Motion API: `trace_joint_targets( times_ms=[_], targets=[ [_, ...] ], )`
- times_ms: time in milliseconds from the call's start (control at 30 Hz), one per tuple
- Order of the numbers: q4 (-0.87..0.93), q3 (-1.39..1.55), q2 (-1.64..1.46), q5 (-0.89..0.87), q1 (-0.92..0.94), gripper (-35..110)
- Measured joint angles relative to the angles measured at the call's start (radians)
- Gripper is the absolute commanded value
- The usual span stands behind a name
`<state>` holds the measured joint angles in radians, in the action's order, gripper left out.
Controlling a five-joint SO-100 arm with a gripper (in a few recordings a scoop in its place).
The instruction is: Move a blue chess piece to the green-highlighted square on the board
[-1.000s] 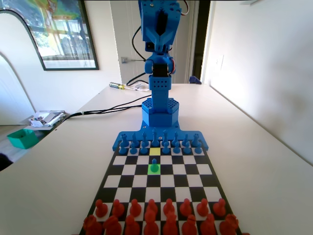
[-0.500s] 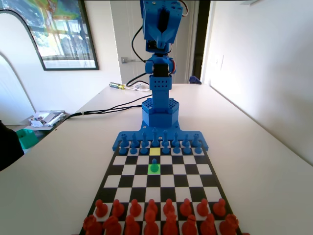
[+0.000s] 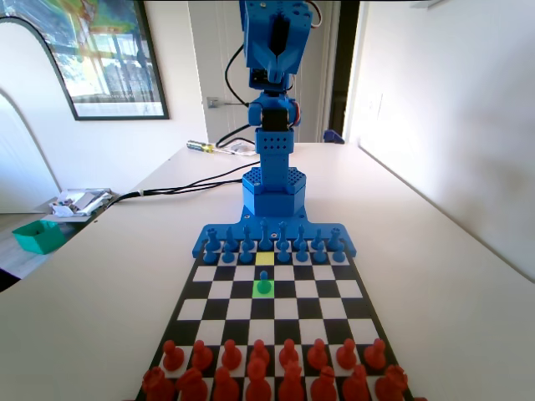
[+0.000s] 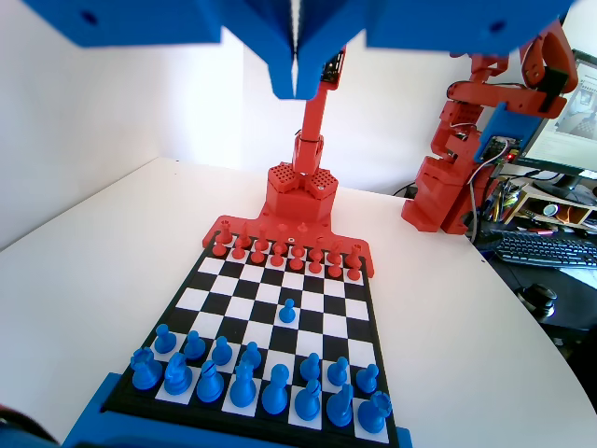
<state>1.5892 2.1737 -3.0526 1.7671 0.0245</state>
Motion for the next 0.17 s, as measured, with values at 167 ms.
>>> trace_joint_targets(
  times_ms=[167],
  targets=[
    [0.0, 0.0, 0.0, 0.0, 0.0, 1]
  ],
)
